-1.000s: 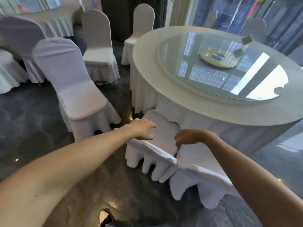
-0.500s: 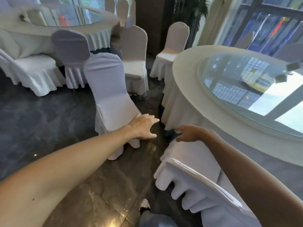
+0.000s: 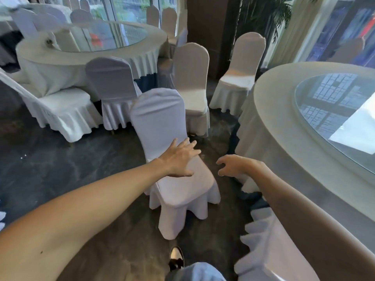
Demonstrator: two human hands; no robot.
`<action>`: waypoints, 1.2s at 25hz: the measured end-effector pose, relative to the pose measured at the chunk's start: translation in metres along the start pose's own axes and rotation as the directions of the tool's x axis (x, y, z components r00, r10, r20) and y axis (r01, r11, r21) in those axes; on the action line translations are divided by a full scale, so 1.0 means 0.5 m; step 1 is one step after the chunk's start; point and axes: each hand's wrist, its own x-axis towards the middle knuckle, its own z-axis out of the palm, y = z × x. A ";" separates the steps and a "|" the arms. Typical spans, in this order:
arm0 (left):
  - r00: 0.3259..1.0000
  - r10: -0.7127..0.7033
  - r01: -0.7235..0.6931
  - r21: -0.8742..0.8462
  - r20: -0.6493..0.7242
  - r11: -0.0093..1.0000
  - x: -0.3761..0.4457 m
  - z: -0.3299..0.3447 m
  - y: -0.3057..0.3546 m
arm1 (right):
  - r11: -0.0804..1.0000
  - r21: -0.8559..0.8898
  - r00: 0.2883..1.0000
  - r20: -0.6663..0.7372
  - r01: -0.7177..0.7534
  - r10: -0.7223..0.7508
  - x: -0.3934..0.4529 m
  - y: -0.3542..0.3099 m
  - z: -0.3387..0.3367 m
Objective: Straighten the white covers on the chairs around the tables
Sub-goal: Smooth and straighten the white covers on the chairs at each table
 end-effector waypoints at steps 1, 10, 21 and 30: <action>1.000 0.008 -0.008 0.015 0.009 1.000 0.019 -0.004 -0.054 | 1.000 0.019 0.999 -0.036 -0.013 0.013 0.048 -0.013 -0.025; 0.956 0.133 -0.161 -0.088 -0.263 0.983 0.196 -0.005 -0.476 | 0.954 0.300 0.738 -0.640 -0.018 0.215 0.382 -0.161 -0.168; 0.856 0.517 -0.515 0.076 0.002 0.854 0.577 0.073 -1.063 | 0.613 0.775 0.676 -0.371 -0.153 0.637 0.875 -0.446 -0.223; 0.659 0.677 -0.740 0.123 0.327 0.661 0.793 0.138 -1.212 | 0.060 0.987 0.701 0.063 -0.149 0.711 1.157 -0.619 -0.284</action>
